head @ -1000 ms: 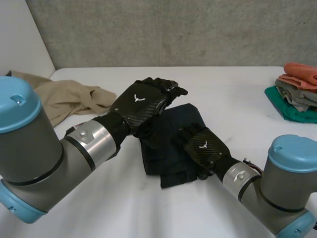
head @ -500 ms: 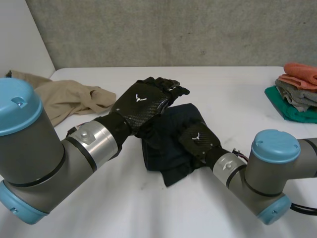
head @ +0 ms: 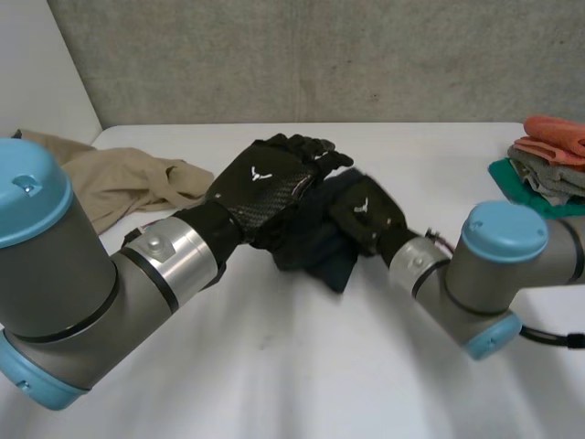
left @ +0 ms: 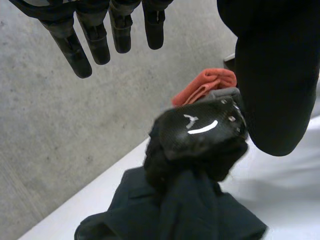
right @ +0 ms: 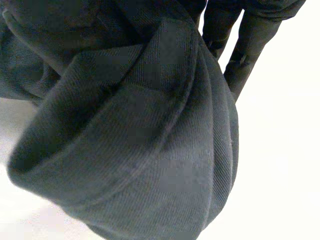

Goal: Fold the laundry.

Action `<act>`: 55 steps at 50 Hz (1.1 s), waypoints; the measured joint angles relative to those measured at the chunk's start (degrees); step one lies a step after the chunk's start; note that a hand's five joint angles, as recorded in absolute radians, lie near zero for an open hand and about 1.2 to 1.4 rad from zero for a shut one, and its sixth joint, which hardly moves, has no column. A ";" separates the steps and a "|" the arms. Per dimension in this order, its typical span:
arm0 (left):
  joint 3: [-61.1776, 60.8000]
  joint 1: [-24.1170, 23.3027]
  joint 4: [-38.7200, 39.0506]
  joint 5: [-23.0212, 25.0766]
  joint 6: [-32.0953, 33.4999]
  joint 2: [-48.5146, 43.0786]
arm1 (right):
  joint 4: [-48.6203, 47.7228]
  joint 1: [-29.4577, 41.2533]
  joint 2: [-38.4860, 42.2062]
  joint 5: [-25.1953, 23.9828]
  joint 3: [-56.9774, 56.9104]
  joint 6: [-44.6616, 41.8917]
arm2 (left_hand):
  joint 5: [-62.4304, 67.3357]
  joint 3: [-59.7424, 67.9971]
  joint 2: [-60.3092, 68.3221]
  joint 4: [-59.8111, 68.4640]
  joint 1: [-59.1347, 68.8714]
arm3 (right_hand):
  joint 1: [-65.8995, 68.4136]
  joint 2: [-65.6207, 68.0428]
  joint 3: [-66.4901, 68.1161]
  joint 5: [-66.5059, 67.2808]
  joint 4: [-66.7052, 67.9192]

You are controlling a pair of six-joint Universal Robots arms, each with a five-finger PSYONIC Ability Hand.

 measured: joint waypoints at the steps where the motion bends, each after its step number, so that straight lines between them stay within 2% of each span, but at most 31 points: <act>1: 0.16 -0.07 0.43 0.09 0.00 0.07 | -0.25 -0.57 -0.26 -0.34 -0.94 -0.02 | 0.00 0.00 0.00 0.00 0.00 | 0.00 0.00 0.00 0.00 0.00; 12: 3.06 -2.34 5.31 0.60 0.39 0.68 | -9.81 -10.56 -3.12 -6.66 -11.24 1.97 | 0.00 0.00 0.00 0.00 0.00 | 0.00 0.00 0.25 1.47 0.27; 20: 5.35 -2.90 5.79 0.62 0.43 0.37 | -16.73 -21.13 -0.43 -6.02 -24.66 16.42 | 0.00 0.00 0.00 0.00 0.00 | 0.00 0.00 0.55 2.37 0.84; 22: 5.68 -2.93 5.73 0.61 0.43 0.00 | -17.80 -25.60 2.88 -5.79 -30.71 23.26 | 0.00 0.00 0.00 0.00 0.00 | 0.00 0.00 0.68 2.37 0.90; 25: 5.64 -2.93 5.65 0.58 0.42 -0.43 | -18.63 -29.59 7.04 -6.02 -36.45 27.96 | 0.00 0.00 0.00 0.00 0.00 | 0.00 0.00 0.68 2.37 0.95; 33: 4.89 -2.94 5.48 0.54 0.46 -1.29 | -23.24 -38.82 19.78 -9.09 -46.49 35.50 | 0.00 0.00 0.00 0.00 0.00 | 0.00 0.00 0.68 2.37 0.95; 38: 4.66 -2.91 5.46 0.49 0.45 -1.47 | -26.65 -43.03 25.62 -12.66 -45.91 40.39 | 0.00 0.00 0.00 0.00 0.00 | 0.00 0.00 0.68 2.37 0.95; 43: 4.57 -2.90 5.42 0.41 0.42 -1.45 | -29.31 -46.64 28.24 -15.94 -41.02 41.32 | 0.00 0.00 0.00 0.00 0.00 | 0.00 0.00 0.68 3.58 0.95; 55: 4.56 -3.97 4.93 0.33 0.56 -1.01 | -38.32 -49.30 22.83 -21.31 -26.38 40.56 | 0.00 0.00 0.00 0.00 0.00 | 0.00 0.00 0.91 5.35 1.22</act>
